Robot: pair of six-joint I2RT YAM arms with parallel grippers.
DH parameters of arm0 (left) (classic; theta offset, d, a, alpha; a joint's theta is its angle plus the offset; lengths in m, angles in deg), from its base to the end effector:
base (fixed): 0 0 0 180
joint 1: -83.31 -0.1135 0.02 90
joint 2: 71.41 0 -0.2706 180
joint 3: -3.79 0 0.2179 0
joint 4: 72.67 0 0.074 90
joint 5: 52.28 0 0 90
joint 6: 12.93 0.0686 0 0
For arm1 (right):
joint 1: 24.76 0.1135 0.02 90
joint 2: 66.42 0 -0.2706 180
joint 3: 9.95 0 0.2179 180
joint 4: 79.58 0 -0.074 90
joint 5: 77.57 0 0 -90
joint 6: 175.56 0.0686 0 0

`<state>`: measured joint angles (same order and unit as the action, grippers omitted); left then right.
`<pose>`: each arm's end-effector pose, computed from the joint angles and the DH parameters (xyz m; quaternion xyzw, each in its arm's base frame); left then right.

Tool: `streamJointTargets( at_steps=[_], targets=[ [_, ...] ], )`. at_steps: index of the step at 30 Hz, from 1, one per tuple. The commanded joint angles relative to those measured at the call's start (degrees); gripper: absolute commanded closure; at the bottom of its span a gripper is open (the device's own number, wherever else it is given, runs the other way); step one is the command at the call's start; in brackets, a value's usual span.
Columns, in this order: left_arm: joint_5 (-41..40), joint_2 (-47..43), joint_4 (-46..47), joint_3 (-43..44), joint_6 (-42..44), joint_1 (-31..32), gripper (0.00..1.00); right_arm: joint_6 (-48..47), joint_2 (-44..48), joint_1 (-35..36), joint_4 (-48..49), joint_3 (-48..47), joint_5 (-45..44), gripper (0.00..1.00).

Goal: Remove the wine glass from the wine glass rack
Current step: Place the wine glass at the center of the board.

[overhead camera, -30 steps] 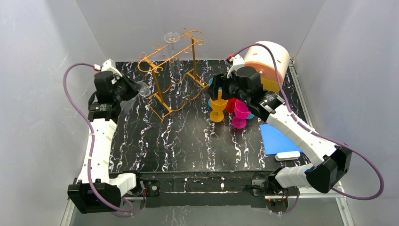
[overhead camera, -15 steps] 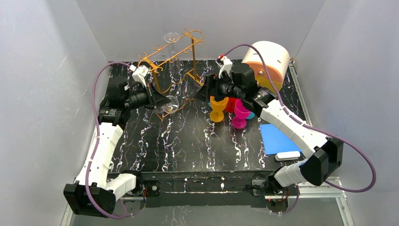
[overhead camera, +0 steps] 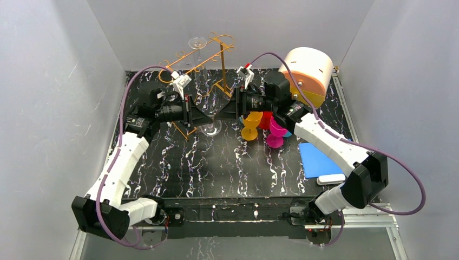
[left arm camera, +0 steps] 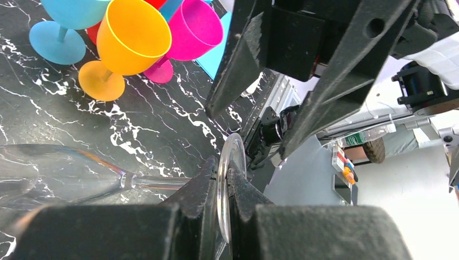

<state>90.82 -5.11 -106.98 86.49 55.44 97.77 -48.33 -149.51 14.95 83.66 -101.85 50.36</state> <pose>0.2089 -0.1105 0.3874 0.2173 0.7383 -0.5067 0.3885 0.2267 0.2431 0.3978 -0.2287 0.7087 0.5781 0.3335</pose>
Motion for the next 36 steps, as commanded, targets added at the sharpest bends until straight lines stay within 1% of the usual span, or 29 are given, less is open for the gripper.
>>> streamJointTargets(
  at_steps=[1, 3, 7, 9, 12, 17, 20, 22, 24, 25, 29, 30, 31, 33, 34, 36],
  targets=[
    [2.8, -0.5, 0.8, 3.0, 0.5, 0.4, 1.00, 0.9, -1.7, -0.2, 2.6, -0.9, 7.3, 0.39],
    [2.8, -0.2, 1.0, 3.3, 0.4, 0.4, 1.00, 1.4, -2.5, -0.3, 2.6, -1.0, 9.1, 0.43],
    [2.6, -0.4, 1.3, 3.5, 0.4, 0.5, 1.00, 2.0, -2.4, -0.3, 3.5, -0.1, 9.0, 0.51],
    [2.2, -0.7, 1.4, 3.2, 0.5, 0.5, 1.00, 2.3, -2.3, -0.3, 4.6, 0.3, 10.5, 0.54],
    [3.0, -0.8, 2.1, 2.9, 0.2, 0.5, 1.00, 4.1, -2.7, -0.3, 7.0, 0.7, 13.5, 0.63],
    [5.2, -1.2, 5.0, 1.7, -1.8, 0.6, 1.00, 6.8, -3.6, -0.2, 9.7, 1.2, 14.9, 0.69],
    [5.8, -1.6, 7.5, 1.2, -3.5, 0.6, 1.00, 7.5, -4.0, -0.3, 10.4, 1.1, 15.2, 0.78],
    [5.7, -1.6, 8.2, 0.9, -3.8, 0.6, 1.00, 8.7, -4.0, -0.2, 10.9, 1.4, 14.7, 0.88],
    [5.7, -1.8, 8.5, 0.4, -3.9, 0.6, 1.00, 9.4, -3.9, -0.2, 11.0, 1.4, 14.5, 0.94],
    [5.2, -2.1, 8.8, 0.1, -4.0, 0.6, 1.00, 9.4, -3.8, -0.3, 11.1, 1.4, 14.4, 0.99],
    [3.1, -2.8, 8.7, -0.7, -4.2, 0.6, 1.00, 8.9, -2.5, -0.3, 11.3, 2.0, 12.4, 0.99],
    [2.8, -2.8, 8.6, -0.7, -4.3, 0.6, 0.87, 8.2, -2.0, -0.3, 10.9, 2.3, 11.4, 0.99],
    [2.5, -2.8, 7.4, -0.5, -4.0, 0.6, 0.72, 7.6, -1.5, -0.3, 10.3, 2.5, 10.3, 0.99],
    [2.3, -2.5, 3.5, 0.4, -0.7, 0.6, 0.53, 6.7, -0.7, -0.3, 9.1, 2.8, 8.1, 0.99],
    [2.2, -2.3, 0.0, 1.4, 1.8, 0.6, 0.46, 6.4, -0.4, -0.4, 8.5, 2.9, 7.2, 0.99],
    [1.2, -1.8, -6.0, 3.8, 6.3, 0.6, 0.39, 5.8, 0.3, -0.4, 7.6, 3.0, 5.6, 0.99]
  ],
)
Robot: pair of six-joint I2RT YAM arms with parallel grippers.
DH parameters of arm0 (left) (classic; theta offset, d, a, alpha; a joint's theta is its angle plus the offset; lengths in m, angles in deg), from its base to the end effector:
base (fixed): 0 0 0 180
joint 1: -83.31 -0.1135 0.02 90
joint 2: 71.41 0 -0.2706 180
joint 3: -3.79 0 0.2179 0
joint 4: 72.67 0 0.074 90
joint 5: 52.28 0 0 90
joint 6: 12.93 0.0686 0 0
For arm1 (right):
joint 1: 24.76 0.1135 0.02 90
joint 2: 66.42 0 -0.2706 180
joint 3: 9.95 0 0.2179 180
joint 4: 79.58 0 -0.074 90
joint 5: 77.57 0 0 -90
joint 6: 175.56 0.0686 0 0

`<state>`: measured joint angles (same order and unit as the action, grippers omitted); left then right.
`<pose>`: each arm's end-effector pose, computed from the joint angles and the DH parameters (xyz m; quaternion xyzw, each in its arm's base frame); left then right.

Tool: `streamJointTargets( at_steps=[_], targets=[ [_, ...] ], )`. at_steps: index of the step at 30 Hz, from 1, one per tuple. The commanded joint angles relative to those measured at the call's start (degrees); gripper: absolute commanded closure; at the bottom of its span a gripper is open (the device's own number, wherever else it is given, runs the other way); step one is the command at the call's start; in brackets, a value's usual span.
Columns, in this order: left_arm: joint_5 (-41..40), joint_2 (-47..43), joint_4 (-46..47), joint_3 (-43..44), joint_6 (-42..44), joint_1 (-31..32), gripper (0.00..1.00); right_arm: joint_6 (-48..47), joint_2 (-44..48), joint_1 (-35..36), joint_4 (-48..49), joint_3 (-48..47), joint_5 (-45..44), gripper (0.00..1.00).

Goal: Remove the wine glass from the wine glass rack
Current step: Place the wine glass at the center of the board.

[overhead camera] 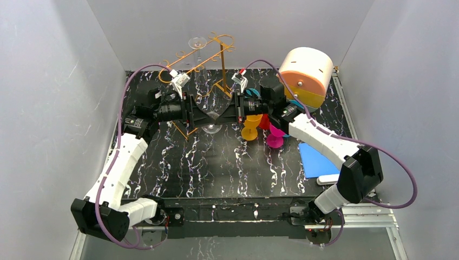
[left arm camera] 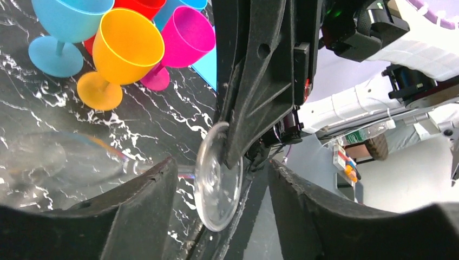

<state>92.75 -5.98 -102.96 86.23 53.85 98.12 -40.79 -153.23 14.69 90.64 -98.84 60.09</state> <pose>0.2043 -0.1122 0.3973 0.2349 0.7146 -0.5218 0.4023 0.2317 0.2563 0.3755 -0.2336 0.7004 0.6293 0.2425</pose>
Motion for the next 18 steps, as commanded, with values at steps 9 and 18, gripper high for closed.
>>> streamJointTargets(
  at_steps=[9, 18],
  targets=[
    [0.4, 0.2, -18.0, 5.3, 11.5, 0.2, 0.32, -3.6, 7.1, -0.4, 3.3, 3.1, -10.3, 0.99],
    [4.0, 2.7, -13.9, 5.1, 8.1, 0.5, 0.51, -2.8, 7.1, -0.4, 6.9, 4.4, -9.0, 0.99]
  ],
)
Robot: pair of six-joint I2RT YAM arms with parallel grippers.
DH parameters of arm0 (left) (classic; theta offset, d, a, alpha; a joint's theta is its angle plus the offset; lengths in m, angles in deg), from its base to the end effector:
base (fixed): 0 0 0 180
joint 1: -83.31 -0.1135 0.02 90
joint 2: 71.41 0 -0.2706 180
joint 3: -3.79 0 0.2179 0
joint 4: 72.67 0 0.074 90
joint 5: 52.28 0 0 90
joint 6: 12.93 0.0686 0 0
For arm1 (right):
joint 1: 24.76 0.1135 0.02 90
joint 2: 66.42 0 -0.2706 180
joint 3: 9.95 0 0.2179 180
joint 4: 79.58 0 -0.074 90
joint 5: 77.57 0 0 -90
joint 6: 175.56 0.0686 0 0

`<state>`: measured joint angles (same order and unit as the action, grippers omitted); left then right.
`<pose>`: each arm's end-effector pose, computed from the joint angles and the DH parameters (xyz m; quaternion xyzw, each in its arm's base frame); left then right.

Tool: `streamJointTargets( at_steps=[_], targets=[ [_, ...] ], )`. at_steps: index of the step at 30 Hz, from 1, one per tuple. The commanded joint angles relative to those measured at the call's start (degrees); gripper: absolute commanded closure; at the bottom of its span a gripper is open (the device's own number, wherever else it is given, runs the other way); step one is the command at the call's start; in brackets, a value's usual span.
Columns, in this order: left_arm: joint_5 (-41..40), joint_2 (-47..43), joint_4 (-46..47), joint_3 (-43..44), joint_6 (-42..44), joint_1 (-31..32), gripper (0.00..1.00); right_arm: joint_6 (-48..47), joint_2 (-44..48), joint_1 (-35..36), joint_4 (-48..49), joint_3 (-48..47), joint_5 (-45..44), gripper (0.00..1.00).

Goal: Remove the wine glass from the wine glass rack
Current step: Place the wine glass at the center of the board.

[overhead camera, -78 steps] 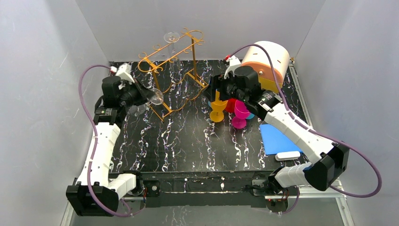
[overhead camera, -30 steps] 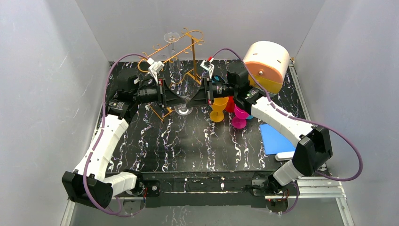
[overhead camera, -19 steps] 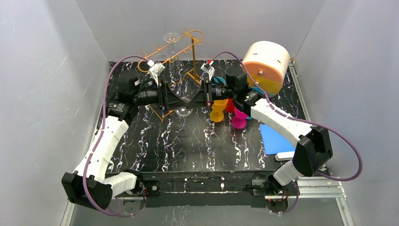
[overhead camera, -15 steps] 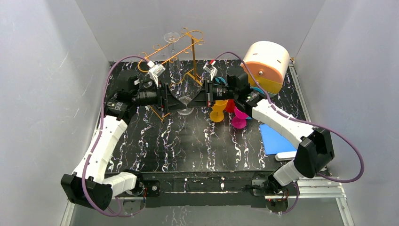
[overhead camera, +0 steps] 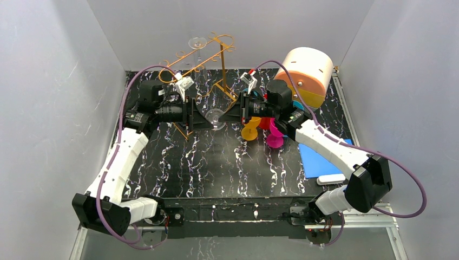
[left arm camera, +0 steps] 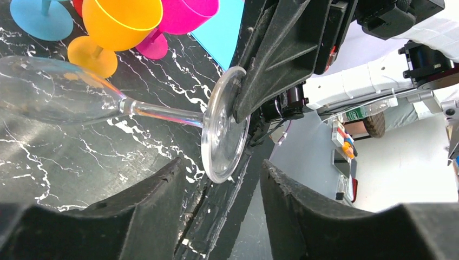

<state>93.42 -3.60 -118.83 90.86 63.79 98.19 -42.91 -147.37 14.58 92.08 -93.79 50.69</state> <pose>0.2019 -0.1123 0.3850 0.2549 0.7500 -0.4987 0.3519 0.2224 0.2372 0.3796 -0.2002 0.7051 0.5999 0.3206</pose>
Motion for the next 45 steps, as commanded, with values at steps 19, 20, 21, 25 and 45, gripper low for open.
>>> streamJointTargets(
  at_steps=[19, 20, 21, 25, 45],
  targets=[
    [-0.6, 2.7, 8.7, -3.1, -4.7, 3.0, 1.00, 0.8, 0.5, -0.3, 7.1, -0.9, 2.3, 0.99],
    [-0.6, 2.5, 9.1, -3.3, -4.6, 3.0, 1.00, 0.8, 0.6, -0.3, 7.1, -0.8, 2.1, 0.99],
    [-0.7, 2.2, 9.2, -3.7, -4.5, 3.0, 1.00, 0.8, 0.7, -0.3, 7.1, -0.7, 2.0, 0.99],
    [-0.7, 1.1, 9.3, -4.6, -3.4, 3.0, 1.00, 0.8, 1.2, -0.3, 7.1, -0.5, 1.4, 0.92],
    [11.8, -8.3, 21.8, -14.6, 6.2, 3.0, 1.00, -3.5, 6.8, -11.0, -9.2, -2.0, -7.7, 0.20]
  ],
)
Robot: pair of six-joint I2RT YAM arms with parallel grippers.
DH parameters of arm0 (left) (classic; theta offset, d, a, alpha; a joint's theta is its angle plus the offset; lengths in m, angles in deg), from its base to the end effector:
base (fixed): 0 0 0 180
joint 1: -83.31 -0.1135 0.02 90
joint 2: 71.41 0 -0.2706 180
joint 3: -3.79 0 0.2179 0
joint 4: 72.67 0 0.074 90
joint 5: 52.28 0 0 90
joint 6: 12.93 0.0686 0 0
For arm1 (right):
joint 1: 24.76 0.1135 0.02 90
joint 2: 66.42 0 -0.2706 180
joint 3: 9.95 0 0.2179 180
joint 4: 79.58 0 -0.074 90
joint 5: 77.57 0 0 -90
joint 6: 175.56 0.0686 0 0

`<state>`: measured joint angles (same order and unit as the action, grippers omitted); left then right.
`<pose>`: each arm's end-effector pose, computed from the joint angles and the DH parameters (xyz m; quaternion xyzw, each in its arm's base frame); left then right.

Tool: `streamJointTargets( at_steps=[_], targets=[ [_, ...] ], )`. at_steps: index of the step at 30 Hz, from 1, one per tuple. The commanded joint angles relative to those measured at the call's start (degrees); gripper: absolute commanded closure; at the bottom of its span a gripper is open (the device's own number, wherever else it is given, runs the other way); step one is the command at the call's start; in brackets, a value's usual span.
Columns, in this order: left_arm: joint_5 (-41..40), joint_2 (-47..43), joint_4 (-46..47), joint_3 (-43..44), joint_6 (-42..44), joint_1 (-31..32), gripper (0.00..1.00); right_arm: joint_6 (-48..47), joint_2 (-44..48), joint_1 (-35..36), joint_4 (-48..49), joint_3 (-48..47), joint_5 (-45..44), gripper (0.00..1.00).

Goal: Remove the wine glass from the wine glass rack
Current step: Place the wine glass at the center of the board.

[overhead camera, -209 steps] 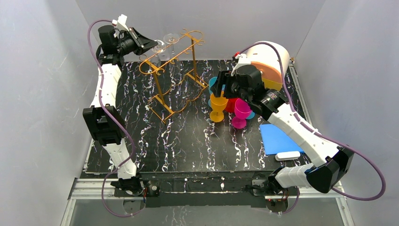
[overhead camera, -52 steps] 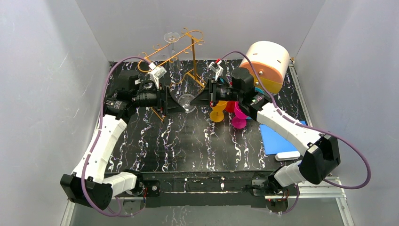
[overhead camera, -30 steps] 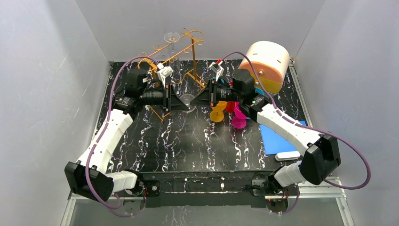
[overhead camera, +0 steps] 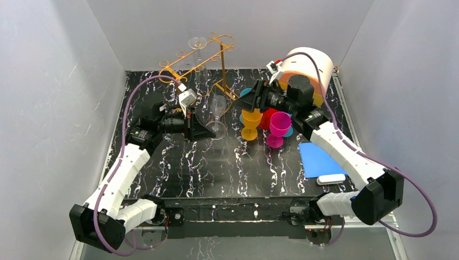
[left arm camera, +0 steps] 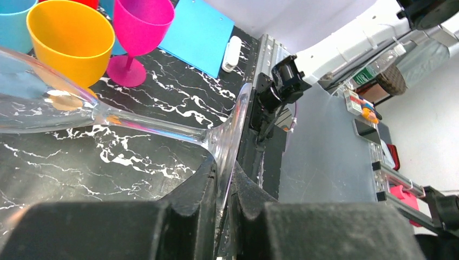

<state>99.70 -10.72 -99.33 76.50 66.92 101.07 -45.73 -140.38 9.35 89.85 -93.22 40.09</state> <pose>0.1753 -0.1197 0.3680 0.3591 0.6561 -0.5218 0.4103 0.2264 0.1918 0.4059 -0.1323 0.7016 0.5449 0.4397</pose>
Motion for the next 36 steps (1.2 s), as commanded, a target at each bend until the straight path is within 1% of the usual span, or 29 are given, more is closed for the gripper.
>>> streamJointTargets(
  at_steps=[1, 4, 6, 10, 12, 16, 21, 24, 27, 31, 36],
  targets=[
    [6.0, -1.2, 2.2, -0.4, 3.4, 0.1, 1.00, 0.1, -0.7, -7.7, -7.4, -2.8, 5.7, 0.20],
    [8.2, -1.8, 2.1, -0.8, 6.4, 0.1, 1.00, 2.2, -0.9, -10.6, -6.0, -2.1, 10.9, 0.19],
    [9.8, -2.7, 2.1, -1.2, 8.7, 0.1, 1.00, 2.4, -0.5, -11.1, -4.6, -1.8, 11.9, 0.19],
    [13.6, -5.2, -0.1, -2.0, 17.3, 0.1, 1.00, 2.6, -0.6, -11.5, -3.6, -2.1, 13.9, 0.18],
    [15.5, -6.3, -2.7, -2.3, 22.9, 0.1, 1.00, 3.0, -1.0, -11.5, -3.6, -2.2, 15.0, 0.18],
    [17.4, -7.5, -5.2, -2.4, 28.3, 0.1, 1.00, 5.4, -2.8, -11.6, -3.1, -2.5, 18.8, 0.16],
    [20.3, -7.6, -6.3, -2.1, 29.9, 0.1, 1.00, 8.6, -5.0, -12.1, -0.7, -2.5, 22.6, 0.16],
    [21.4, -7.2, -7.1, -1.1, 29.9, 0.1, 1.00, 10.6, -6.1, -13.3, 2.1, -2.5, 24.4, 0.17],
    [21.4, -7.3, -8.2, -0.8, 31.6, 0.1, 1.00, 13.9, -7.3, -14.7, 5.8, -2.4, 26.7, 0.19],
    [22.5, -6.1, -8.4, -0.4, 31.4, 0.1, 1.00, 13.8, -7.6, -14.8, 5.6, -3.0, 24.8, 0.19],
    [23.9, -5.6, -8.5, 0.3, 32.3, 0.1, 1.00, 14.3, -10.6, -14.8, 6.2, -6.6, 29.5, 0.20]
  ],
)
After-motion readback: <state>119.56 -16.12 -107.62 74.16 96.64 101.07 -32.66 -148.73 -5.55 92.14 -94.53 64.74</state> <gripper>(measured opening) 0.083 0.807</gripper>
